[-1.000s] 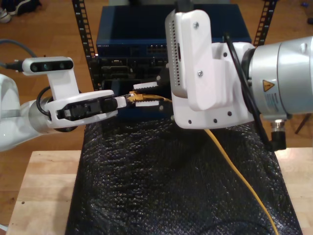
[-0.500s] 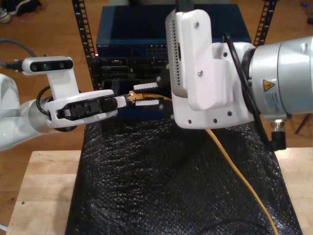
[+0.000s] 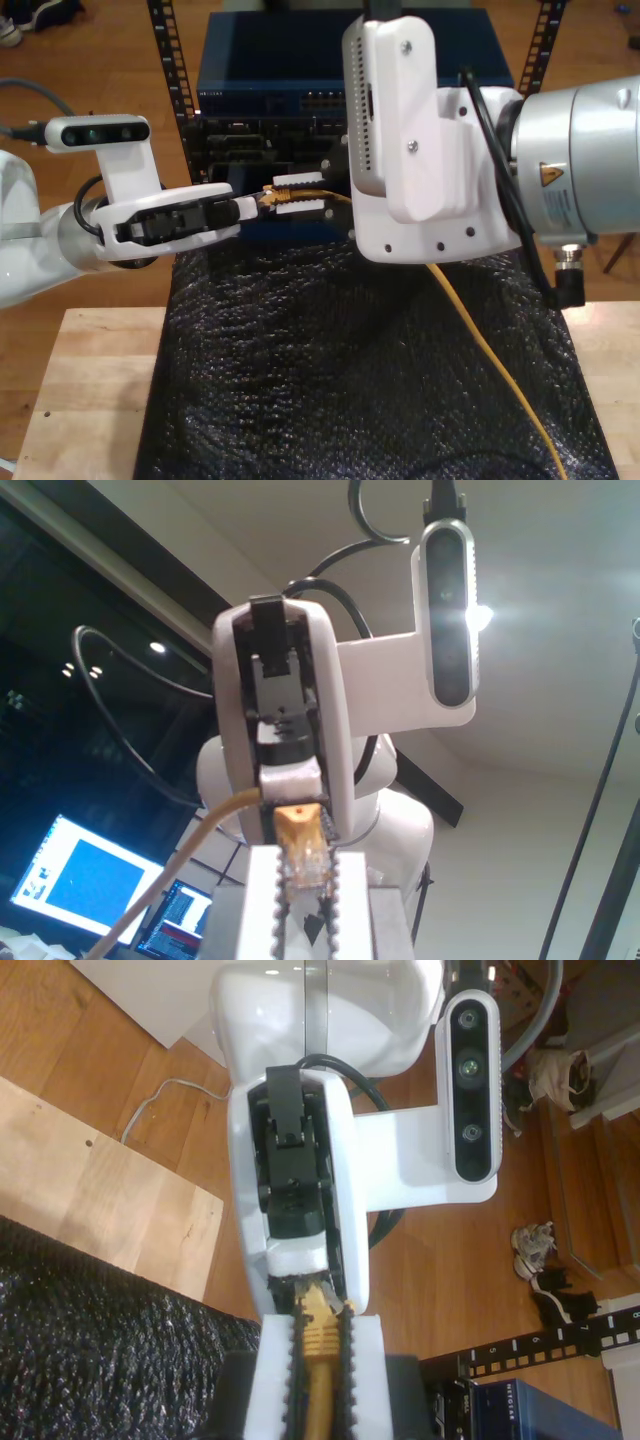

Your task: Grab the cable and plug it in

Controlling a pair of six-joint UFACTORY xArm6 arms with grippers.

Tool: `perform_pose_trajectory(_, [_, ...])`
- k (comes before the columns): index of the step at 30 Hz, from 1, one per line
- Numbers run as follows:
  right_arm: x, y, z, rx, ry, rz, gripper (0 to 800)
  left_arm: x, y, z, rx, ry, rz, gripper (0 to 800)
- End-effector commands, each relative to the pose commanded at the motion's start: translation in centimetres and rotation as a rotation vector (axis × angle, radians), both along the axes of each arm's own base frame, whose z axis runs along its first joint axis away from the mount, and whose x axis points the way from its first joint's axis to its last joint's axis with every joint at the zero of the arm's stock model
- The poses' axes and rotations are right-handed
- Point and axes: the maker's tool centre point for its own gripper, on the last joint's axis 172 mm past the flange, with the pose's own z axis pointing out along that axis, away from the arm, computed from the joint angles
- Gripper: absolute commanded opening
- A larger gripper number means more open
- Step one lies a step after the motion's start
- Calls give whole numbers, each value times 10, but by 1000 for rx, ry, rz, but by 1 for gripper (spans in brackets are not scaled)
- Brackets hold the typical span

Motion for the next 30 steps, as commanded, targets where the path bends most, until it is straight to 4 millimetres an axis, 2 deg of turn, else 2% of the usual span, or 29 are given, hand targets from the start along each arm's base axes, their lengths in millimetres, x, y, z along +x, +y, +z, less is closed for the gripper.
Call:
perform_pose_trajectory(2, [0,0,0,0,0,0,2,0,0,1,4,10,-10,98])
perform_pose_trajectory(3, [0,0,0,0,0,0,2,-1,1,1,6,23,-23,184])
perform_pose_trajectory(5, [0,0,0,0,0,0,2,-2,2,3,6,37,-35,485])
perform_pose_trajectory(6, [0,0,-1,-1,1,0,2,-1,2,4,2,35,-33,566])
perform_pose_trajectory(11, [1,1,-2,-2,5,-1,1,0,2,4,5,34,-26,692])
perform_pose_trajectory(16, [5,-2,0,7,18,-19,1,4,0,1,22,34,-11,785])
perform_pose_trajectory(23, [45,-41,5,35,50,-167,0,26,-10,-19,117,45,72,793])
perform_pose_trajectory(30, [75,-64,-14,19,106,-255,0,47,-17,-25,228,-8,143,795])
